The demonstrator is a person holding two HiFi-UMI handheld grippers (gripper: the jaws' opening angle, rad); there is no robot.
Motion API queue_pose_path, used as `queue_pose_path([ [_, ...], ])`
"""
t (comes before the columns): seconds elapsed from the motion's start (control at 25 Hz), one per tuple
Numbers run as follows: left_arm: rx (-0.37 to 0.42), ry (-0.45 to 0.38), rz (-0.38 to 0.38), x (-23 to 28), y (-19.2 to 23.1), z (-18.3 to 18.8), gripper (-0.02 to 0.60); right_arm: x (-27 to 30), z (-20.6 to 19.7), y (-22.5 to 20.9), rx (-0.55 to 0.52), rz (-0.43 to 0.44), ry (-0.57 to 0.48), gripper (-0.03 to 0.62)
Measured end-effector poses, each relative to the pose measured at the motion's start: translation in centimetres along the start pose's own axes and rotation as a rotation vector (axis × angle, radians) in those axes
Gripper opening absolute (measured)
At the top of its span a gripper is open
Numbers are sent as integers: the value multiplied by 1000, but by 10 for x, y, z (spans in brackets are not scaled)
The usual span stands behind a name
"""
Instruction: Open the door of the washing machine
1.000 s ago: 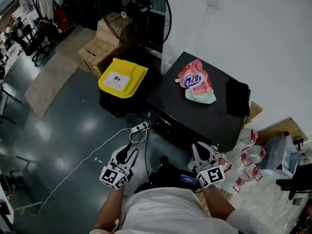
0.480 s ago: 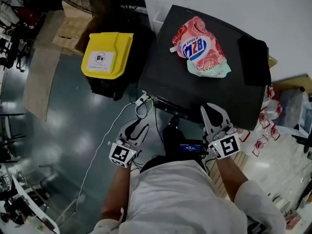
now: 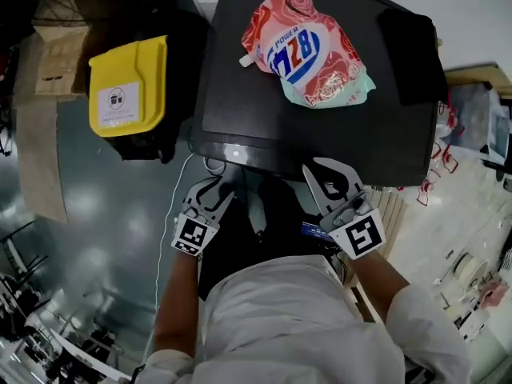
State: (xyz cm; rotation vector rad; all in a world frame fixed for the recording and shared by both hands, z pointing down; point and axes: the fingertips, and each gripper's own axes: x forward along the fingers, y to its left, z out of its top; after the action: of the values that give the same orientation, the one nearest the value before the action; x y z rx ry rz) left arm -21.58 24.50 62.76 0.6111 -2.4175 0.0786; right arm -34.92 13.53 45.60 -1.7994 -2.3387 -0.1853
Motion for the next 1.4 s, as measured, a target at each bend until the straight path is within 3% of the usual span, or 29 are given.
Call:
queue_pose_path([
  [0.24,117,51,-251,49,0,-36,169,-20,-22,8,42,-224,58,32],
  [0.56,217,65,-416,93,18,-80,172,-57,-75,52,123,-616,78,32],
  [0.72,261,66,-478,101,17,-95,173,-73,-114,78,219,-748,97,32],
  [0.8,284,66,-522,105,9,-99,176,-80,-129,87,245,-783,91,32],
  [0.92,324,61,-564,116,0,-105,178,-86,-170,104,298,-791,169,32],
  [1.16,348,65,-574,131,-12,-116,166,-94,-230,114,379,-847,202,32],
  [1.4,366,85,-581,139,-17,-118,112,-89,-245,106,371,-885,121,32],
])
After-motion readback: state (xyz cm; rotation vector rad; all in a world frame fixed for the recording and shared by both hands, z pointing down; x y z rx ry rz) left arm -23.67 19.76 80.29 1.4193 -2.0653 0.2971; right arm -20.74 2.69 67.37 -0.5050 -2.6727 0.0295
